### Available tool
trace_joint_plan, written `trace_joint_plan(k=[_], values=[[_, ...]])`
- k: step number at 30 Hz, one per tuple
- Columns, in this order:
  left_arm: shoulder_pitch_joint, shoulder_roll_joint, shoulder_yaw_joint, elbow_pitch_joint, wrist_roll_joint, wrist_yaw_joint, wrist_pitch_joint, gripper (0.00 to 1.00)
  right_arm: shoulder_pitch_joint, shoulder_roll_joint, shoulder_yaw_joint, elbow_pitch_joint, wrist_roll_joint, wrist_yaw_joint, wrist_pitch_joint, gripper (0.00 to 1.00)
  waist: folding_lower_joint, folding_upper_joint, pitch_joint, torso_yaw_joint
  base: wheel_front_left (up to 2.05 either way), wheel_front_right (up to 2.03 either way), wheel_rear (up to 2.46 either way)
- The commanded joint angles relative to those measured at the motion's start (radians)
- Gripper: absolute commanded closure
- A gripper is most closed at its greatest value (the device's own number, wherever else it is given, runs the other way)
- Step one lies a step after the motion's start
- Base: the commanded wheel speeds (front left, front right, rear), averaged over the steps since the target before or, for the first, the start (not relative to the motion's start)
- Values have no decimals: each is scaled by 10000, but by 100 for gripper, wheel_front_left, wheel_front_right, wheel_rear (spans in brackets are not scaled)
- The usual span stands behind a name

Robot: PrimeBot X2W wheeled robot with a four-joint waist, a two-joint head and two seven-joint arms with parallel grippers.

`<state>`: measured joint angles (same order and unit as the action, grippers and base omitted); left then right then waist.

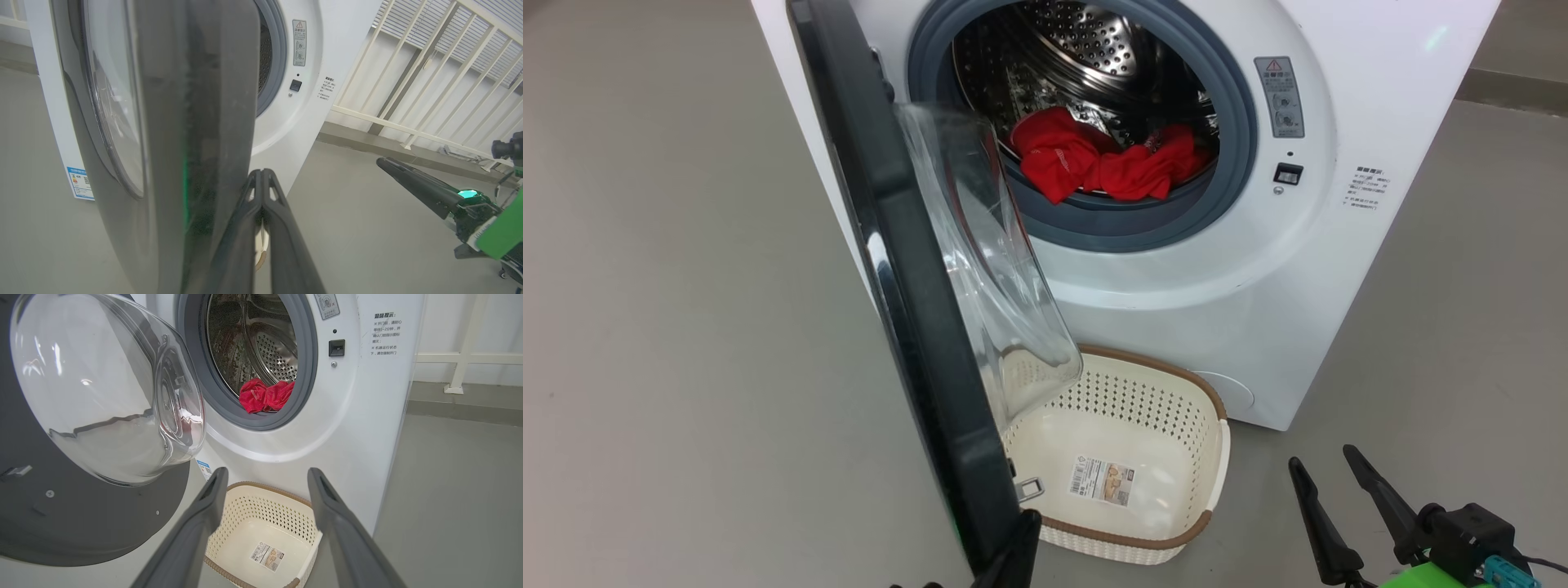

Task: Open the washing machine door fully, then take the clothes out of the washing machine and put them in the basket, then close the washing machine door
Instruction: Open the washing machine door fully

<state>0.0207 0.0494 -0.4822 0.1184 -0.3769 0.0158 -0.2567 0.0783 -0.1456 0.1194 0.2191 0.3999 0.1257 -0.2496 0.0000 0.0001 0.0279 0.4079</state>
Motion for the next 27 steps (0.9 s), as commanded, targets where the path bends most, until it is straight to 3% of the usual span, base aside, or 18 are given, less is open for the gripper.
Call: trace_joint_plan(k=[1, 16, 27], values=[[-394, 8, 447, -151, -130, 48, -51, 100, -253, -104, 239, -224, -70, 50, -122, 0, 0, -1, -8, 4, 0, 0, 0], [-52, 8, 1460, -267, -72, 347, -51, 100, -175, -27, 377, -213, 122, 50, -122, 0, 0, -1, -81, 200, 0, 0, 0], [466, 8, 2876, -595, 120, 648, -51, 100, -246, 0, 434, -302, 299, 50, -122, 0, 0, -1, -64, 370, 0, 0, 0]])
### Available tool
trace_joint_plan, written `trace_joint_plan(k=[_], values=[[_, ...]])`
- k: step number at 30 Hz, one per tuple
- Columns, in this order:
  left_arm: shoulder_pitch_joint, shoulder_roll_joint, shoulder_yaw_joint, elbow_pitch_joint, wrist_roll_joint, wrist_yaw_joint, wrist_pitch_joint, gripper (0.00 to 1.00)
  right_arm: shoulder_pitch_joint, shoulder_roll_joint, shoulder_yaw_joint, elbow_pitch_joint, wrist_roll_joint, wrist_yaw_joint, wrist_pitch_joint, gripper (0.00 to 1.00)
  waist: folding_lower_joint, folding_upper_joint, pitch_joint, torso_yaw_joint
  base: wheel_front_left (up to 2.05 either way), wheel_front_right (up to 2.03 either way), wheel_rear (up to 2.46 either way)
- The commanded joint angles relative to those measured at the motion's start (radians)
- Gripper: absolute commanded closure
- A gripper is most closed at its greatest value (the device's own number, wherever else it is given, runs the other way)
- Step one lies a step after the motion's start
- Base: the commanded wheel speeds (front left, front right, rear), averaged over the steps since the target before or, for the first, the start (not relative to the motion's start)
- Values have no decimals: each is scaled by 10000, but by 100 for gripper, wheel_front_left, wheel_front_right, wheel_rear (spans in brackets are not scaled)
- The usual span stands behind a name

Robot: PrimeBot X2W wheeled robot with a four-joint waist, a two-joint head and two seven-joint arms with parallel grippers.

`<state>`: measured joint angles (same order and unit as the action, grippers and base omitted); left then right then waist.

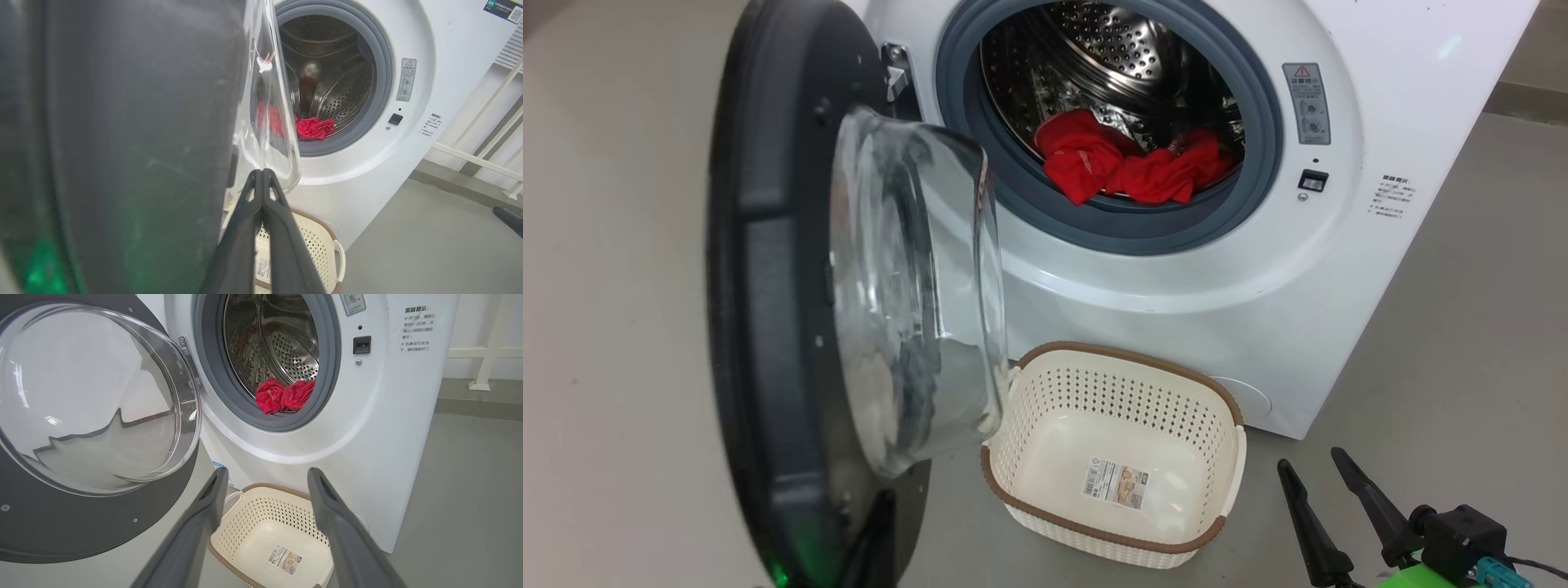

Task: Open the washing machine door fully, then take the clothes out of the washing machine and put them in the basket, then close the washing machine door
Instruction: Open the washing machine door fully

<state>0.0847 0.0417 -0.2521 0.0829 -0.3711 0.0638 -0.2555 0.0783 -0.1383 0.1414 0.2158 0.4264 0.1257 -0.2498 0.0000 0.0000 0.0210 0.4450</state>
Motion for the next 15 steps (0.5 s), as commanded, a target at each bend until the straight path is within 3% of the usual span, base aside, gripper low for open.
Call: trace_joint_plan(k=[1, 15], values=[[-143, 85, 857, -236, 124, 213, -63, 100, -260, -70, 215, -280, 43, 50, -120, 0, 0, 0, 11, 7, 0, 0, 0], [-415, 85, 3123, -63, 330, 416, -63, 100, -317, -116, 219, -307, 73, 50, -120, 0, 0, 0, 158, -66, 0, 0, 0]])
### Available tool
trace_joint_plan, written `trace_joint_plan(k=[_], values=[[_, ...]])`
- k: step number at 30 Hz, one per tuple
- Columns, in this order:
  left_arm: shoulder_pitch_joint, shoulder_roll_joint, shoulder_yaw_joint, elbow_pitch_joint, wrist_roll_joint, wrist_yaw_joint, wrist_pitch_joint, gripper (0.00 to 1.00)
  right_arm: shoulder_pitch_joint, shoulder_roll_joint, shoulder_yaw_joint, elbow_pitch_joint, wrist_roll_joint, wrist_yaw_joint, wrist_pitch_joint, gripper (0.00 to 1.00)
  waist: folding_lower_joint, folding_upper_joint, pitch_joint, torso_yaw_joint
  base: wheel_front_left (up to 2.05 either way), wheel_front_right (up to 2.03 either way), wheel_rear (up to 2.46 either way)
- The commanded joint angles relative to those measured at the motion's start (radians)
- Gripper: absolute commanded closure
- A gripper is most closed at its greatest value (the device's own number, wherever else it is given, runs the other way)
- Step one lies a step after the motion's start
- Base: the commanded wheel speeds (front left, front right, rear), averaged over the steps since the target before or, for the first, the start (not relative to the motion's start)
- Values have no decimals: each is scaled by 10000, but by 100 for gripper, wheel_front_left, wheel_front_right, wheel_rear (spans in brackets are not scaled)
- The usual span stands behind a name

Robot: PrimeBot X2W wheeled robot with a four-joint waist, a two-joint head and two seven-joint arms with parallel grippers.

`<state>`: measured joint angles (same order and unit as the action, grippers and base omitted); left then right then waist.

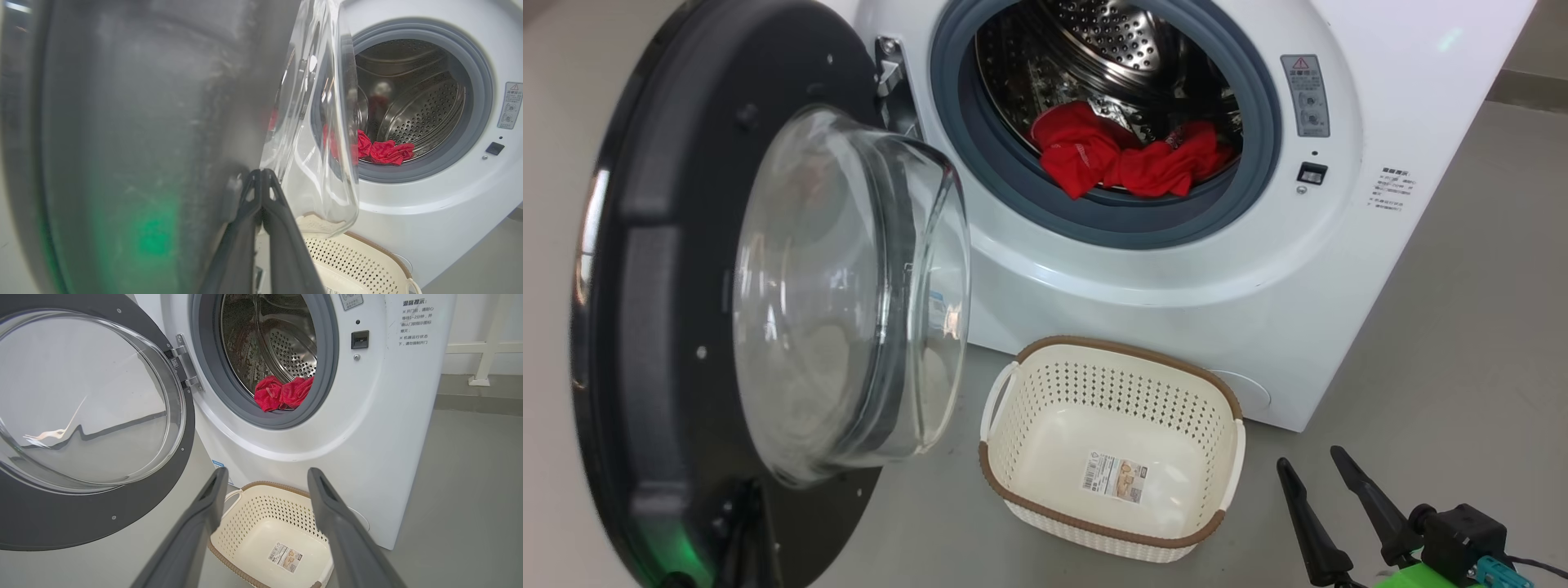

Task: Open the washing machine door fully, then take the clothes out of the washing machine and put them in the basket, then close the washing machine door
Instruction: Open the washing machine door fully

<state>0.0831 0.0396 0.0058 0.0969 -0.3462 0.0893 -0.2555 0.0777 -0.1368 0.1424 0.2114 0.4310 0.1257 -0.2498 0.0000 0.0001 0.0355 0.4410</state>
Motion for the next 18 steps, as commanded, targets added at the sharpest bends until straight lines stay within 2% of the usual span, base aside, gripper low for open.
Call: trace_joint_plan(k=[1, 18], values=[[-441, 106, 695, -175, 128, 187, -63, 100, -324, -133, 214, -262, 27, 50, -120, 0, 0, -1, 21, -48, 0, 0, 0], [-1430, 106, 3062, 344, 601, 27, -63, 100, -559, -357, 219, -359, -3, 50, -120, 0, 0, -1, 551, -339, 0, 0, 0]])
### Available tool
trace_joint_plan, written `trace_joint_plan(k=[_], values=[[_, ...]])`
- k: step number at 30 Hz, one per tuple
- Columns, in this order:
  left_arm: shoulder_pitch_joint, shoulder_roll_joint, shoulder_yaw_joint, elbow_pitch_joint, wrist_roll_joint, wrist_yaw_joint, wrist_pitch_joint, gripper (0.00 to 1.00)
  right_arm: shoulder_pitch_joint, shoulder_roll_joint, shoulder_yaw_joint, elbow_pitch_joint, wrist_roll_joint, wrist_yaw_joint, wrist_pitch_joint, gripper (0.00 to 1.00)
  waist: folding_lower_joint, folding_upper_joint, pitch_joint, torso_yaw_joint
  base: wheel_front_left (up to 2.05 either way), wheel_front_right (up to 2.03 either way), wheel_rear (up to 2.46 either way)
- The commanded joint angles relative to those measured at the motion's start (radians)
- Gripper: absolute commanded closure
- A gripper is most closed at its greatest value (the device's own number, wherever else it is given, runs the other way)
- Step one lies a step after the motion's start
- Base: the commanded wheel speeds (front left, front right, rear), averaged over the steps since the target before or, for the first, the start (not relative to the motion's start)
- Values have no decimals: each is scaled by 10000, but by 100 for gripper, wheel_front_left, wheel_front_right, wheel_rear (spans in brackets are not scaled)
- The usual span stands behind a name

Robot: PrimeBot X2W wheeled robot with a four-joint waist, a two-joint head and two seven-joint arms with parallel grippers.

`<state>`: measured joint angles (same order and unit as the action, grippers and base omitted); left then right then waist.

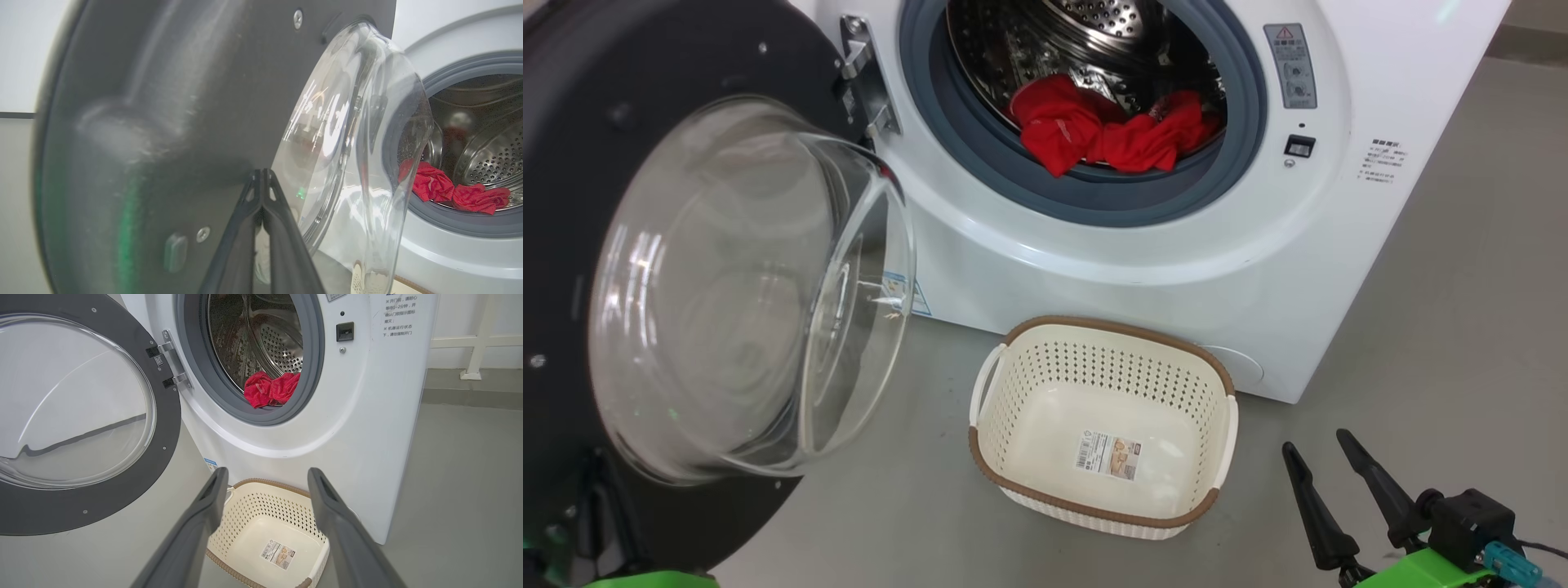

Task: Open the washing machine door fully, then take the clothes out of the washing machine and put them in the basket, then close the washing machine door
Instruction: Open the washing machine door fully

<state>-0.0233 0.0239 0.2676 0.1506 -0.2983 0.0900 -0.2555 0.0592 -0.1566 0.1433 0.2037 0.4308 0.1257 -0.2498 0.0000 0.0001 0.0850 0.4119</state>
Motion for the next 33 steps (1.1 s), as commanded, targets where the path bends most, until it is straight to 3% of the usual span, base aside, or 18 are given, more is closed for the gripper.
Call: trace_joint_plan(k=[1, 21, 33], values=[[-437, 263, 553, -169, 156, -1, -63, 100, -393, -174, 213, -290, 3, 50, -120, 0, 0, -1, 81, -63, 0, 0, 0], [-1809, 271, 3030, 724, 1058, -673, -63, 100, -558, -407, 347, -392, 66, 50, -120, 0, 0, -1, 595, -400, 0, 0, 0], [-2917, 765, 4210, 1950, 1545, -1062, -63, 100, -753, -539, 443, -432, 52, 50, -120, 0, 0, -1, 967, -480, 0, 0, 0]])
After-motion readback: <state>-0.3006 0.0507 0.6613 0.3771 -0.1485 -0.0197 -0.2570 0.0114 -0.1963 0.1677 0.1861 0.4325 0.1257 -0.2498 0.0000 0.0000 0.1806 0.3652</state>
